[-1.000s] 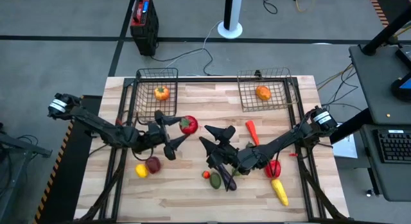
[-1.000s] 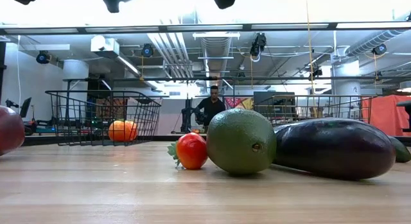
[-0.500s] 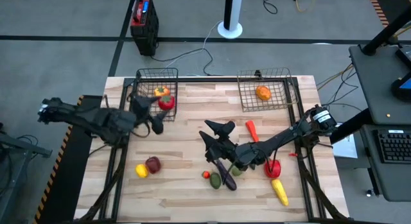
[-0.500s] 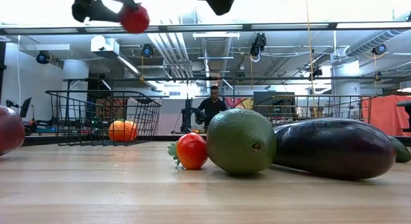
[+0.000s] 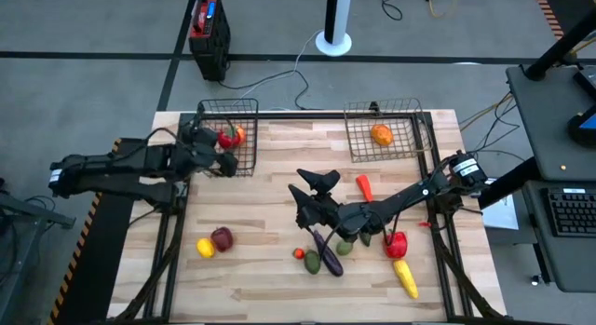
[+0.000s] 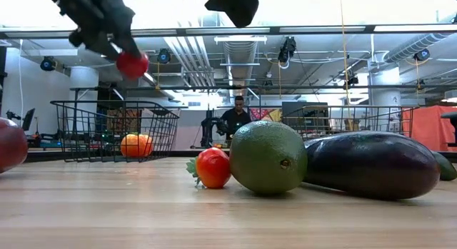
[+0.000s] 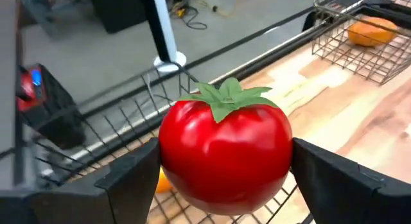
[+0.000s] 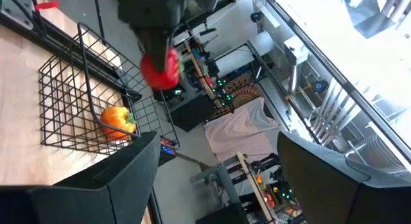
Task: Sort produce into baskets
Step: Put the top red tomato into the left wire basket
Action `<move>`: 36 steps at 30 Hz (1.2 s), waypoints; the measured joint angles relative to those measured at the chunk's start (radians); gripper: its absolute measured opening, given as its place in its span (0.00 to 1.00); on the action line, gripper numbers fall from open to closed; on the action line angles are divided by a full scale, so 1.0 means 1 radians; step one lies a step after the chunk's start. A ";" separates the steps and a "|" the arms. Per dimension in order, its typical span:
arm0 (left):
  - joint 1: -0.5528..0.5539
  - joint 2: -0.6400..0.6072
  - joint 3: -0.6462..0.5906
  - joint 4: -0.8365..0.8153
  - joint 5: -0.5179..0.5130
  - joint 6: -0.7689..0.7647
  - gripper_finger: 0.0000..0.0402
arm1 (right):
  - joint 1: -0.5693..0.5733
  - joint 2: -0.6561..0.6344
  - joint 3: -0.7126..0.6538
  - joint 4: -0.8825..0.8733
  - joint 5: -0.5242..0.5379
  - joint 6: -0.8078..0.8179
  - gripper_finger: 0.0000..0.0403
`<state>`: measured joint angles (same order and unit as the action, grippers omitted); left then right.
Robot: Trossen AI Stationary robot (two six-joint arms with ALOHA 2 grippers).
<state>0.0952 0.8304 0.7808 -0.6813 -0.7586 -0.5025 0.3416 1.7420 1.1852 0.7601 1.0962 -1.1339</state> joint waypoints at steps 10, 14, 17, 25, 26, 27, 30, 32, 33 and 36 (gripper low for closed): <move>0.287 0.008 -0.060 0.035 0.306 0.107 0.77 | 0.000 0.000 -0.001 0.000 -0.005 0.016 0.77; 0.456 0.037 -0.035 0.033 0.582 0.275 0.77 | 0.000 0.000 -0.001 0.000 -0.008 0.024 0.75; 0.558 0.078 -0.014 0.004 0.710 0.355 0.77 | -0.001 0.000 -0.001 0.000 -0.008 0.024 0.75; 0.638 0.251 0.095 -0.138 0.752 0.550 0.77 | -0.008 0.000 -0.002 0.000 -0.008 0.028 0.76; 0.638 0.274 0.108 -0.153 0.752 0.580 0.77 | -0.009 0.000 -0.002 0.000 -0.007 0.028 0.75; 0.638 0.297 0.120 -0.172 0.752 0.610 0.77 | -0.008 0.000 -0.002 0.000 -0.007 0.028 0.75; 0.639 0.362 0.160 -0.211 0.752 0.694 0.77 | -0.009 0.000 -0.003 0.000 -0.007 0.035 0.74; 0.639 0.396 0.182 -0.224 0.752 0.762 0.77 | -0.009 0.000 -0.006 0.000 -0.006 0.039 0.74; 0.640 0.411 0.191 -0.231 0.751 0.791 0.77 | -0.009 0.000 -0.007 0.000 -0.006 0.041 0.74; 0.644 0.450 0.220 -0.234 0.751 0.834 0.77 | -0.009 0.000 -0.010 -0.001 -0.005 0.043 0.74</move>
<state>0.7394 1.2799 1.0004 -0.9150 -0.0079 0.3318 0.3329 1.7420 1.1755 0.7593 1.0915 -1.0912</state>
